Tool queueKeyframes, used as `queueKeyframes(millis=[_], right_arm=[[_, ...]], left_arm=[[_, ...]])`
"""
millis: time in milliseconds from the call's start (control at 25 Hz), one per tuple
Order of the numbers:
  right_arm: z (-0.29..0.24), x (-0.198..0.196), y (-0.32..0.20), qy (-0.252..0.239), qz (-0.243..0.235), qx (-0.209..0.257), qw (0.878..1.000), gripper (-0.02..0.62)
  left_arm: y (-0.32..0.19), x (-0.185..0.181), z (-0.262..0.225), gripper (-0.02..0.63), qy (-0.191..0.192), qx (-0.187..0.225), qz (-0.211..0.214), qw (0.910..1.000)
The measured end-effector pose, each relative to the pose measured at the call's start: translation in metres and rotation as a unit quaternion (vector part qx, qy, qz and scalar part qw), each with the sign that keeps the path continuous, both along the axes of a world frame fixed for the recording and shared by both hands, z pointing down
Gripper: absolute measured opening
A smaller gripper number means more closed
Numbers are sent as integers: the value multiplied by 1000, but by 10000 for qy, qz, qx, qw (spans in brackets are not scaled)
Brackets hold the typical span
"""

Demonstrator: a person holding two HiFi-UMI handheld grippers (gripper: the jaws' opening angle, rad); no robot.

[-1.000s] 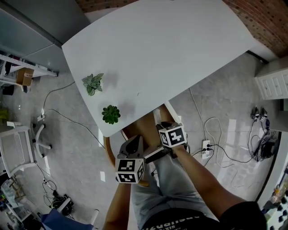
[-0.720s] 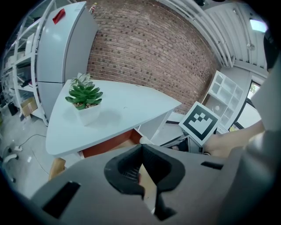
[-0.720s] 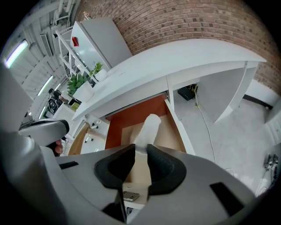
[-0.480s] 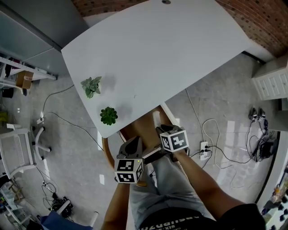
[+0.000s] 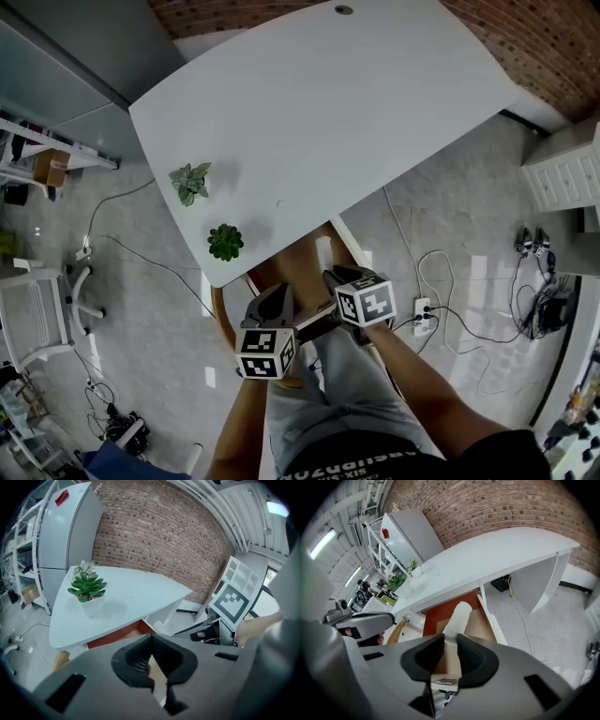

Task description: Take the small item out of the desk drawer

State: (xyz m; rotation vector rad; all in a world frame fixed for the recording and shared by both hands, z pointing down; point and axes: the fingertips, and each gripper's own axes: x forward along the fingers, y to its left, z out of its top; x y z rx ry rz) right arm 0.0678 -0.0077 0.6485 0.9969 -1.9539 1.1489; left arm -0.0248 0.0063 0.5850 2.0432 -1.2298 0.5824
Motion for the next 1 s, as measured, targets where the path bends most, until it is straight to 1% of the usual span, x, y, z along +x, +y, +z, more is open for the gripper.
queueKeyframes(millis=[160,400,1000], right_arm=[[-20,-9,-1,-221,51,197,9995,84],[-28,-9,8,-227,-56,282,9993,84],[-82,-8,14,-483,-42,698,9964,84]], left_arm=[[-5,3,-5,-3,16,50,46,10000],[-8,8,-14,-3,81,107,104,9999],[-6,16,-55,-3,167,359,267,9989]])
